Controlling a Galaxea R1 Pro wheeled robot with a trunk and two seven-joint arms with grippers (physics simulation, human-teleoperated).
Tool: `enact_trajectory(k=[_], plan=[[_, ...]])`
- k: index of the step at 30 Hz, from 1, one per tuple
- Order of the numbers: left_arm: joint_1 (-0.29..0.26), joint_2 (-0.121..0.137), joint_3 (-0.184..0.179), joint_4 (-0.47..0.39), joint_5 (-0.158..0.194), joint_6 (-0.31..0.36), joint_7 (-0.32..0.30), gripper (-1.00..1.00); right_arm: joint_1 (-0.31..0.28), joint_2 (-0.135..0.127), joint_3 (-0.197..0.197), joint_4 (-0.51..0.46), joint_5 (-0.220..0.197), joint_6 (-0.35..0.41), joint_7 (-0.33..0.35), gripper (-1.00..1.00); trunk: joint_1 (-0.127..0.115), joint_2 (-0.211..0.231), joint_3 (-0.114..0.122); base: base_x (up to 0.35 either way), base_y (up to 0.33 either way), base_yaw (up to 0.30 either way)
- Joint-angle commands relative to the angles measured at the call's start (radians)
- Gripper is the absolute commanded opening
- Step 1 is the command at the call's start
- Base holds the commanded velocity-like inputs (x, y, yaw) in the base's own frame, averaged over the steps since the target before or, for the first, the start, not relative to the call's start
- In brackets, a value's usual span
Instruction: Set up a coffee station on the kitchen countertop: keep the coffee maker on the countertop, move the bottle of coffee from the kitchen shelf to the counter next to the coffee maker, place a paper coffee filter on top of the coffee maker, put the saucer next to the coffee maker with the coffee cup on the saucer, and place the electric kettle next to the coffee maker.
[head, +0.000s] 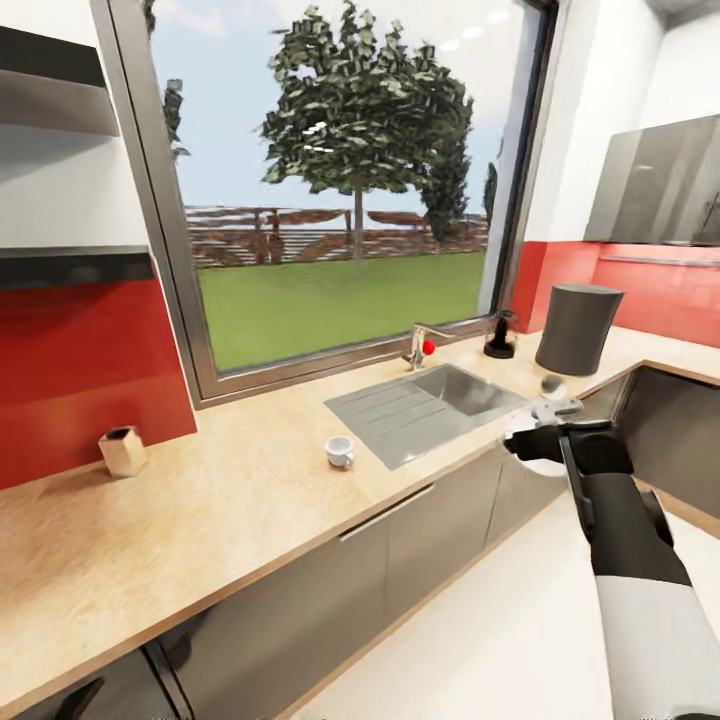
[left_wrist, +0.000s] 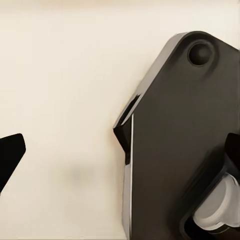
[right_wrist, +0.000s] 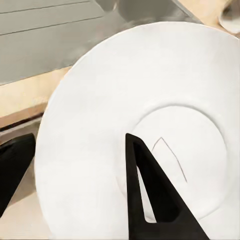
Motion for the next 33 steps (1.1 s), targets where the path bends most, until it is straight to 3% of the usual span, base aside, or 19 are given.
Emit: enact_trajectory(k=[1, 7, 13, 15, 19, 23, 24, 26, 29, 33], plan=[[0.001, -0.001, 0.006, -0.003, 0.002, 0.000, -0.004, 1.00, -0.001, -0.011, -0.006, 0.017, 0.005, 0.003, 0.011, -1.00, 0.000, -0.001, 0.000, -0.140, -0.084, -0.261], [0.001, -0.001, 0.006, -0.007, 0.004, -0.001, -0.004, 1.00, -0.001, -0.055, -0.074, 0.194, 0.005, 0.003, 0.011, -1.00, 0.000, -0.001, 0.004, -0.041, -0.025, -0.213], [0.001, -0.001, 0.006, -0.014, 0.004, -0.001, -0.004, 1.00, -0.001, -0.097, -0.183, 0.551, 0.010, 0.003, -0.004, -1.00, 0.000, -0.001, 0.005, -0.005, -0.003, -0.042], [0.001, -0.001, 0.006, -0.015, 0.004, -0.001, -0.004, 1.00, -0.001, -0.111, -0.208, 0.654, 0.011, -0.031, -0.012, -1.00, 0.000, -0.001, 0.005, -0.001, -0.001, -0.008], [0.001, -0.001, 0.006, -0.015, 0.003, -0.002, -0.004, 1.00, -0.001, -0.157, -0.246, 0.887, 0.011, -0.216, -0.051, -1.00, 0.000, -0.001, 0.005, 0.000, 0.000, -0.003], [0.001, 0.001, 0.006, -0.016, 0.003, -0.004, -0.004, 1.00, -0.001, -0.196, -0.258, 1.128, 0.010, -0.412, -0.120, -1.00, 0.000, -0.001, 0.005, 0.000, 0.000, 0.000], [0.001, 0.002, 0.006, -0.016, 0.004, -0.005, -0.004, 1.00, -0.001, -0.205, -0.260, 1.217, 0.010, -0.491, -0.152, -1.00, 0.000, -0.001, 0.005, 0.000, 0.000, 0.000], [0.001, 0.004, 0.005, -0.017, 0.004, -0.010, -0.004, 1.00, 0.016, -0.212, -0.261, 1.392, 0.010, -0.720, -0.278, -1.00, 0.000, -0.001, 0.005, 0.000, 0.000, 0.000], [0.001, 0.005, 0.005, -0.019, 0.005, -0.012, -0.004, 1.00, 0.045, -0.210, -0.261, 1.428, 0.010, -0.802, -0.326, -1.00, 0.000, -0.001, 0.005, 0.000, 0.000, 0.000], [0.001, 0.012, 0.004, -0.026, 0.007, -0.014, -0.004, 1.00, 0.145, -0.206, -0.260, 1.449, 0.010, -0.892, -0.353, -1.00, 0.000, -0.001, 0.005, 0.000, 0.000, 0.000]])
